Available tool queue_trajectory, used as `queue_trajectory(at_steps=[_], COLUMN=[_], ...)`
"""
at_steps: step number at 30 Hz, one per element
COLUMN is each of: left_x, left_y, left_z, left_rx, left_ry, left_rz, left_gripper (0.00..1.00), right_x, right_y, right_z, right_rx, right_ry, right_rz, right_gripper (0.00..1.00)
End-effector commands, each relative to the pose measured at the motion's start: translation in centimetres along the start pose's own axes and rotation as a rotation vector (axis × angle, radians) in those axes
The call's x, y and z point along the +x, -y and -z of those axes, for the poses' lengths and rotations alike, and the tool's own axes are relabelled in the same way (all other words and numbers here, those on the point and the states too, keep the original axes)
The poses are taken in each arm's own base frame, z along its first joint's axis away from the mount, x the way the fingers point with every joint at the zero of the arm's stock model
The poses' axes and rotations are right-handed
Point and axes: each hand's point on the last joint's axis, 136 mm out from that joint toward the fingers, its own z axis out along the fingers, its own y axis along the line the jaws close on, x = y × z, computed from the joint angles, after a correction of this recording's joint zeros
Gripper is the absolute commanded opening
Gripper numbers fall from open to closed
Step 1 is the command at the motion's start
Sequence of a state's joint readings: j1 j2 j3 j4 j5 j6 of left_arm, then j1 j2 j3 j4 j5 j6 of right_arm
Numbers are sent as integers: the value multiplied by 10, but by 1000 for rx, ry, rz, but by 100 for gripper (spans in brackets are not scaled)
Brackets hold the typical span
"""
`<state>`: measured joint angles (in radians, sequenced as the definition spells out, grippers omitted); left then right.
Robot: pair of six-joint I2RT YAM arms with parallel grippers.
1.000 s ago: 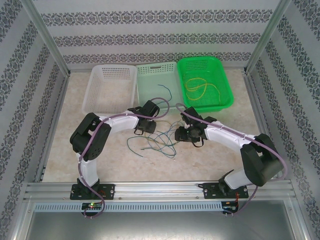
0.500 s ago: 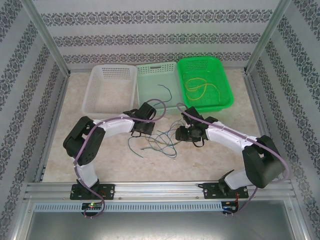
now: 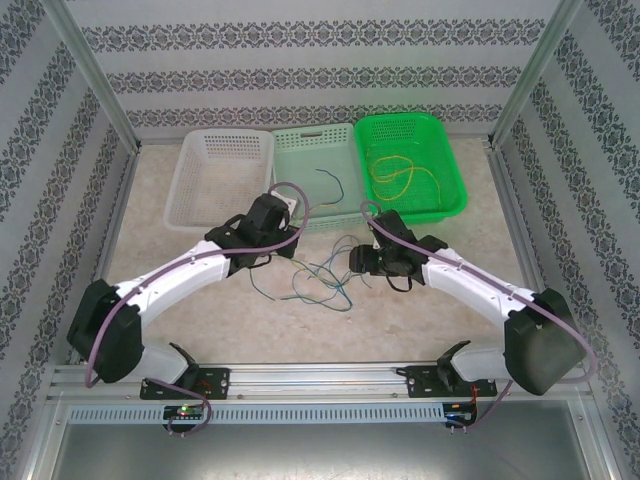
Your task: Untangle the cables
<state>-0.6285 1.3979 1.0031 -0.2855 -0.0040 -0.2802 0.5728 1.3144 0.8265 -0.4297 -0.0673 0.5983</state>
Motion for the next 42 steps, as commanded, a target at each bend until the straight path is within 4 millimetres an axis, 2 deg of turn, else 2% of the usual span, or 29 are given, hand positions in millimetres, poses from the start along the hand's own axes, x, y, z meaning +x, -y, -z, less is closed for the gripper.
queue_trajectory(at_steps=[1,4,10,11,17,20,23,26,30,32,36,38,42], left_x=[-14,-18,-26,-27,-32,-34,-35,-36,-38,-40,-47,-50,-56], left_y=[8,11,13,12,11,12,15,15,4,-8,-24,-26,-26], left_z=[13,19,30,32,43,47,50,54,64,71,88,94,96], left_rx=[37,66,80,81,85,90,107,112,73,23,-9,16,61], left_ry=[92,137,199,208,261,276,297,326,374,415,527,578,627], left_rz=[-27,-9,-6,-10,-15,-22,-28,-21,20,69,193,263,378], left_gripper=[2,1,1,4,4,4,4,4,4,3,4,4,3], right_x=[-18,-17,-2,0,14,16,9,6,8,9,11,12,15], right_y=[-14,-30,-28,-27,-11,-14,-21,-21,-10,-1,2,3,7], right_z=[9,9,0,-2,-16,-23,-28,-34,-37,-37,-37,-38,-39], right_rx=[-48,-106,-86,-84,-25,-42,-64,-58,-12,-1,-75,-110,-143], right_ry=[96,96,18,9,-41,-53,-38,-37,-23,7,74,106,140], right_rz=[13,55,61,49,-2,-14,-29,-46,-100,-153,-302,-379,-507], right_gripper=[62,66,67,66,57,55,53,45,19,12,4,0,0])
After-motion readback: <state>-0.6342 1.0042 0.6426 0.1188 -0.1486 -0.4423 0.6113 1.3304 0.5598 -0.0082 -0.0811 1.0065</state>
